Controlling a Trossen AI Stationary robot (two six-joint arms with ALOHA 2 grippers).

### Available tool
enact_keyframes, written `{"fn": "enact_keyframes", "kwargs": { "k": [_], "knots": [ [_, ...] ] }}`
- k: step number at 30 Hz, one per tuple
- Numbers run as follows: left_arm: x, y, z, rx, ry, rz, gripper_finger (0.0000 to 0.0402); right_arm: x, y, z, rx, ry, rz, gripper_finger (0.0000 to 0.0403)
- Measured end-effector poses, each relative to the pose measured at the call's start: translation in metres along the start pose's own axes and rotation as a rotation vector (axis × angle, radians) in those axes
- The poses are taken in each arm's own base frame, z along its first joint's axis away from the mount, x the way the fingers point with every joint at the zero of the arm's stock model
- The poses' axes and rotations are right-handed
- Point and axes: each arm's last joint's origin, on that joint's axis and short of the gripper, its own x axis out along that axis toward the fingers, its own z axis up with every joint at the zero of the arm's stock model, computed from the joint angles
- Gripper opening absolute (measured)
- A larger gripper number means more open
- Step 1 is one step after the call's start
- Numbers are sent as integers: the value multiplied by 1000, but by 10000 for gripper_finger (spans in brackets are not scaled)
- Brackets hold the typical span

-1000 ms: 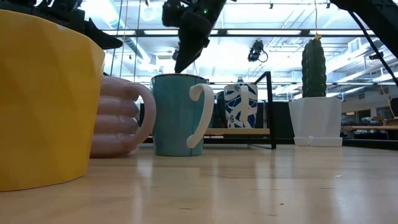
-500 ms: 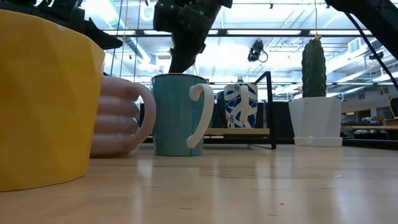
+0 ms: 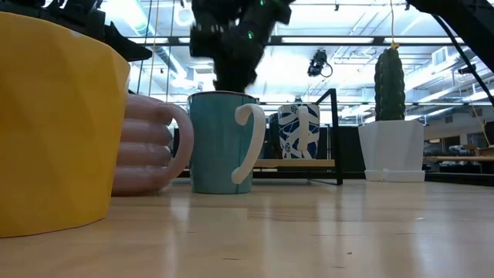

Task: Place coffee mugs
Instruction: Put the green mug on the shelf

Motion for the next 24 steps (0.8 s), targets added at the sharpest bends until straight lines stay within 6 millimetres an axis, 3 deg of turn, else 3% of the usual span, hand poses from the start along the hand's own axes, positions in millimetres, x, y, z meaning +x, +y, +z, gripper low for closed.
{"fn": "enact_keyframes", "kwargs": {
  "k": [5, 12, 17, 24],
  "knots": [
    [0, 0, 0, 0, 0, 0, 141, 8, -1, -6, 1, 33, -34, 165],
    [0, 0, 0, 1, 0, 0, 141, 7, -2, -7, 30, 50, -33, 89],
    [0, 0, 0, 1, 1, 0, 141, -7, -6, -4, 89, 62, -37, 30],
    [0, 0, 0, 1, 1, 0, 141, -32, -20, 2, 190, 78, -120, 26]
  ]
}}
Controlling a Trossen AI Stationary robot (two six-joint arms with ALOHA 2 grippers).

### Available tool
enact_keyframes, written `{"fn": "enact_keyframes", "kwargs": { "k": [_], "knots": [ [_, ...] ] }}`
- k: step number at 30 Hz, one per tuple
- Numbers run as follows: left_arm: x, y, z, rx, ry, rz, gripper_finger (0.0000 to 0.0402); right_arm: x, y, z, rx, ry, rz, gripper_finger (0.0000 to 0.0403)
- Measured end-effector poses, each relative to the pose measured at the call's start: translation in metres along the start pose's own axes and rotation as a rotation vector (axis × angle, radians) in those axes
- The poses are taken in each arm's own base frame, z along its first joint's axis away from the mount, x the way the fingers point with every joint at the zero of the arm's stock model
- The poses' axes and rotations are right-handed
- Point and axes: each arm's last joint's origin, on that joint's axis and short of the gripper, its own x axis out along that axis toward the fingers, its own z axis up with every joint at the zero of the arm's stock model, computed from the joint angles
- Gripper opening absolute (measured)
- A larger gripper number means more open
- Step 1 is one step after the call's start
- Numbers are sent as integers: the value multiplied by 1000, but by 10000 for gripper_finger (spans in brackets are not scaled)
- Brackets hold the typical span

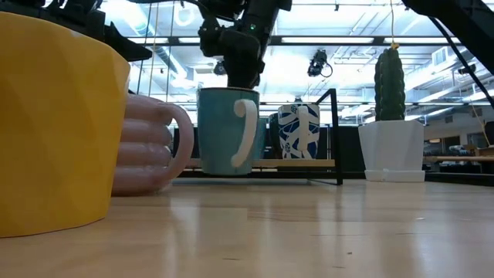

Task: Place coffee mugs
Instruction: Put the green mug on the shelf

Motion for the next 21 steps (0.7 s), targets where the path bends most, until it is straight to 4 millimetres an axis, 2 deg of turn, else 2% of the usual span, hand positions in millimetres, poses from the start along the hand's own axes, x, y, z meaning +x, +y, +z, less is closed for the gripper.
{"fn": "enact_keyframes", "kwargs": {
  "k": [5, 12, 21],
  "knots": [
    [0, 0, -1, 5, 5, -1, 141, -9, -12, 0, 80, 13, -3, 39],
    [0, 0, -1, 4, 4, -1, 141, -17, -31, -2, 128, 24, 1, 33],
    [0, 0, -1, 7, 8, -2, 141, -43, -57, -8, 220, -15, -32, 33]
  ]
}}
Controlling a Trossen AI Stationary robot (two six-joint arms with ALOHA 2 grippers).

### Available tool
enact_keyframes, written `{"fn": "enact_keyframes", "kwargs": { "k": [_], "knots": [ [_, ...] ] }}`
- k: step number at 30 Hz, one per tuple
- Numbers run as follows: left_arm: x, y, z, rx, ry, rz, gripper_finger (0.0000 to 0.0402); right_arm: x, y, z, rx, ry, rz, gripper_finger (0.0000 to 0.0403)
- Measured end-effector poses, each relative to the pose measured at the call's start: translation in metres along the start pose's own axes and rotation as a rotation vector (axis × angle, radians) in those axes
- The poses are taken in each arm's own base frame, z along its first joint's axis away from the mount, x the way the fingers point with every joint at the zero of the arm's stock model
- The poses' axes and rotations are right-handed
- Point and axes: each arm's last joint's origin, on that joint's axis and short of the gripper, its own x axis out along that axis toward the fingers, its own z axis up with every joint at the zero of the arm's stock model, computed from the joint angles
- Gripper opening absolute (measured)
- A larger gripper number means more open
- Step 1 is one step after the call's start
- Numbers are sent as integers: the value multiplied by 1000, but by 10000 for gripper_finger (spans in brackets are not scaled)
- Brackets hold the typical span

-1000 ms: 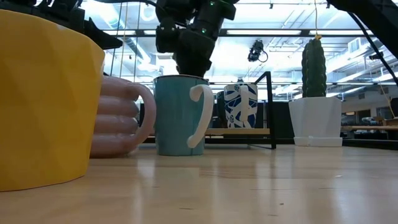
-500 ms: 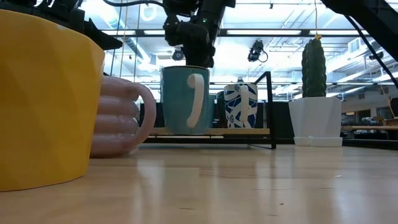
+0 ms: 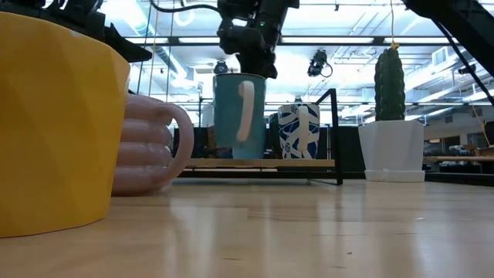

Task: Place coffee mugs
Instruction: Put the green mug on the shelf

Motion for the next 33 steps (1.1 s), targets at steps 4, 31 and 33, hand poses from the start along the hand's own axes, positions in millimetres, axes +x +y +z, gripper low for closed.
{"fn": "enact_keyframes", "kwargs": {
  "k": [4, 31, 33],
  "knots": [
    [0, 0, 0, 0, 0, 0, 141, -7, -20, 0, 77, -9, -36, 33],
    [0, 0, 0, -1, 0, 0, 141, 13, -67, -9, 225, 46, -188, 94],
    [0, 0, 0, -1, 0, 0, 141, 12, -69, -9, 227, 45, -205, 101]
  ]
}}
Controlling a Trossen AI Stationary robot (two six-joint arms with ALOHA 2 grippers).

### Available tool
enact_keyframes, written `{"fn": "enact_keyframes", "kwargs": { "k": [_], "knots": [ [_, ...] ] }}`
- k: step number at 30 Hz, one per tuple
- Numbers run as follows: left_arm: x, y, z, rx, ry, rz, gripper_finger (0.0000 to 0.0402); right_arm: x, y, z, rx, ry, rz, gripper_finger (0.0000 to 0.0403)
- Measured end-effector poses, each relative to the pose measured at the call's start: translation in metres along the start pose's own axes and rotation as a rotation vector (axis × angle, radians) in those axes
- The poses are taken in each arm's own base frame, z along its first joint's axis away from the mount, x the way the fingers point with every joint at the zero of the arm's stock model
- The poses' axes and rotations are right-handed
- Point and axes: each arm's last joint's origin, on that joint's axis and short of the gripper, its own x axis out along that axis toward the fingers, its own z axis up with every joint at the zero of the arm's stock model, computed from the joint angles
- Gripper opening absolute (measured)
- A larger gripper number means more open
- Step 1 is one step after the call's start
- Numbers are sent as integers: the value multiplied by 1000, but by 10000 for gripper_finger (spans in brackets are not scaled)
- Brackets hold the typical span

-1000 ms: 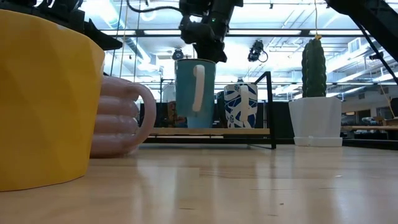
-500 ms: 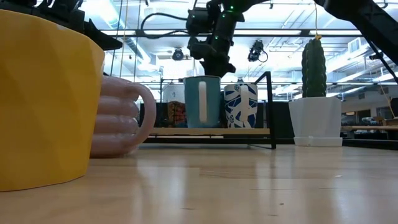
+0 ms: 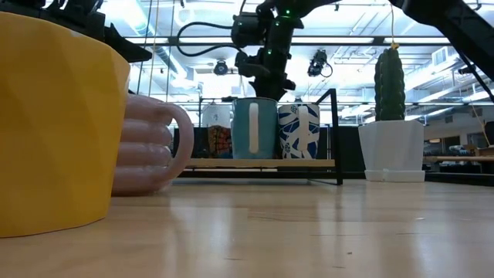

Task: Place coffee mugs
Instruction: Put the green mug on the shelf, then put the top purple mug on the shelf

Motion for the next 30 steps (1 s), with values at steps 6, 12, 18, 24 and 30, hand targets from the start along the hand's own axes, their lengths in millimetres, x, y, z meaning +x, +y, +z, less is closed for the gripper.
{"fn": "enact_keyframes", "kwargs": {
  "k": [6, 12, 18, 24, 30],
  "knots": [
    [0, 0, 0, 0, 0, 0, 141, 0, -1, 1, -2, -9, -3, 106],
    [0, 0, 0, 0, 0, 0, 141, 0, 0, 1, -4, -8, -1, 106],
    [0, 0, 0, 0, 0, 0, 141, -11, -2, 0, -11, -31, 24, 106],
    [0, 0, 0, 0, 0, 0, 141, -28, -4, -1, -19, -73, 30, 105],
    [0, 0, 0, -1, 0, 0, 141, -43, 5, 0, -82, -153, 57, 105]
  ]
}}
